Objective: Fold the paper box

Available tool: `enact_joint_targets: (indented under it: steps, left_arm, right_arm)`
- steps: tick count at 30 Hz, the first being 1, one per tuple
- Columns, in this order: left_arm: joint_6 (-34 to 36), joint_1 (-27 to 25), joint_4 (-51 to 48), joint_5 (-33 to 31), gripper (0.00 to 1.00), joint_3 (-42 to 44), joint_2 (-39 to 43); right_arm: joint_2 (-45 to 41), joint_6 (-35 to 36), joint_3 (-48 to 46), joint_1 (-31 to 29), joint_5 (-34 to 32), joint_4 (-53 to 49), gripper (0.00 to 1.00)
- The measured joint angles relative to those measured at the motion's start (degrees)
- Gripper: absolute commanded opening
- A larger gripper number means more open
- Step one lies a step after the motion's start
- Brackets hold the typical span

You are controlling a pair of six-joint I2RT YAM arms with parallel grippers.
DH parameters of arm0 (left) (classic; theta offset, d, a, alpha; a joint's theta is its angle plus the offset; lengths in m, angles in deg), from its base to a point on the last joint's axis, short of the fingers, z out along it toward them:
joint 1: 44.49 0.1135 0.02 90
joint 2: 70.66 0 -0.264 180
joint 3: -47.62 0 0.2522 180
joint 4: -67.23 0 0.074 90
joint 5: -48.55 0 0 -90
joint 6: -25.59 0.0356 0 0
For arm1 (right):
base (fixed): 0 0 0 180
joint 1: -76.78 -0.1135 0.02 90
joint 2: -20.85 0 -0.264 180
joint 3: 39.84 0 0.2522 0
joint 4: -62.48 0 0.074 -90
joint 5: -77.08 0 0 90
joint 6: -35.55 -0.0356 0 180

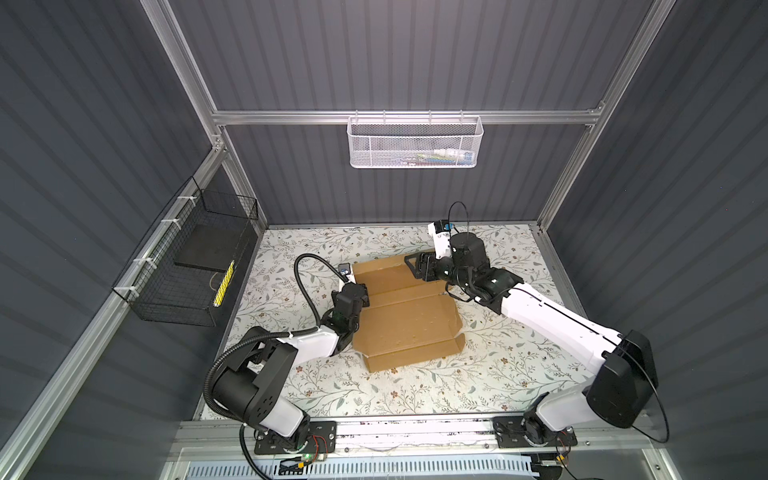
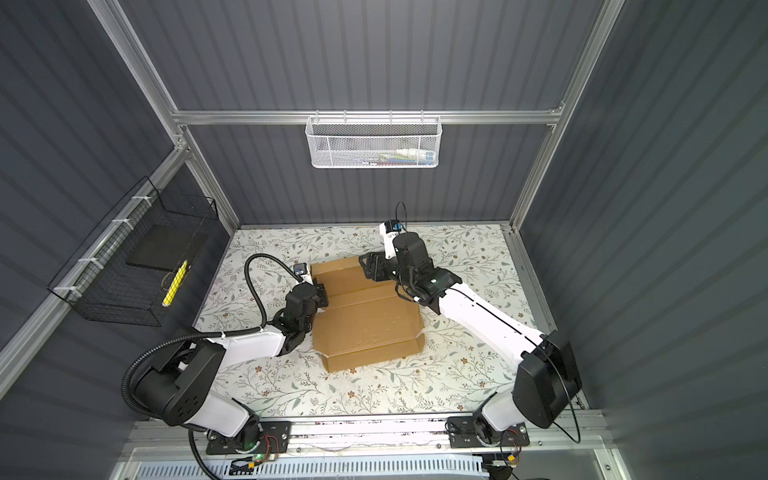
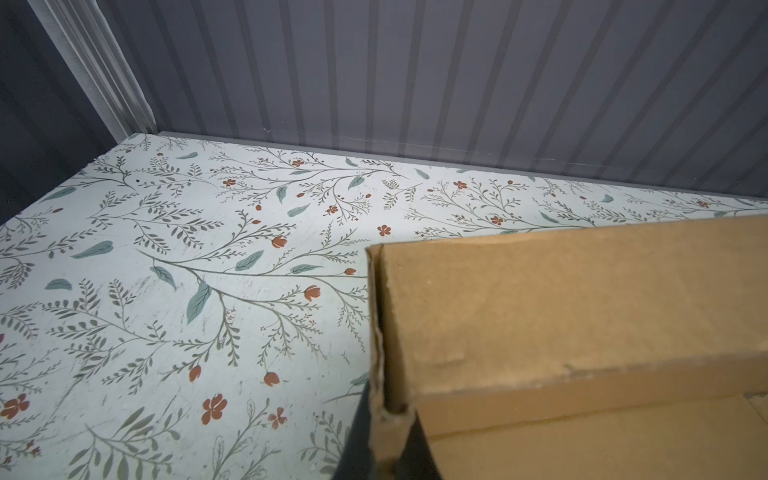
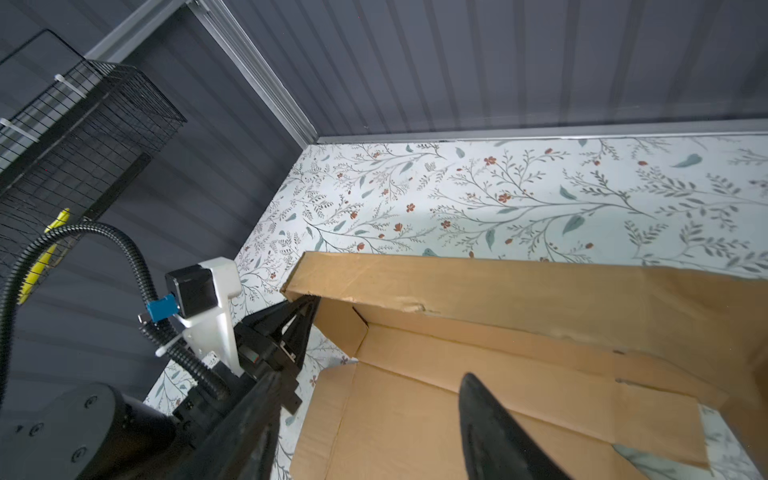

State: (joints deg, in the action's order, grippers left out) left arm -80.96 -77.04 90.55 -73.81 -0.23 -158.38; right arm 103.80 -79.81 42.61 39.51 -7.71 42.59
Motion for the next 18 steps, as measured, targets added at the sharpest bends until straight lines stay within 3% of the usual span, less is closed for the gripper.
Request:
enact_joint_targets:
  steps: [10, 18]
  left_arm:
    - [0.9, 0.0, -1.9, 3.0, 0.00, 0.7, 2.1]
    - [0.9, 0.0, -5.0, 4.5, 0.00, 1.0, 4.3]
  right_arm:
    - [-6.0, 0.8, -8.9, 0.0, -2.2, -6.4, 0.74]
    - [-8.0, 1.3, -9.8, 0.0, -2.5, -7.7, 0.74]
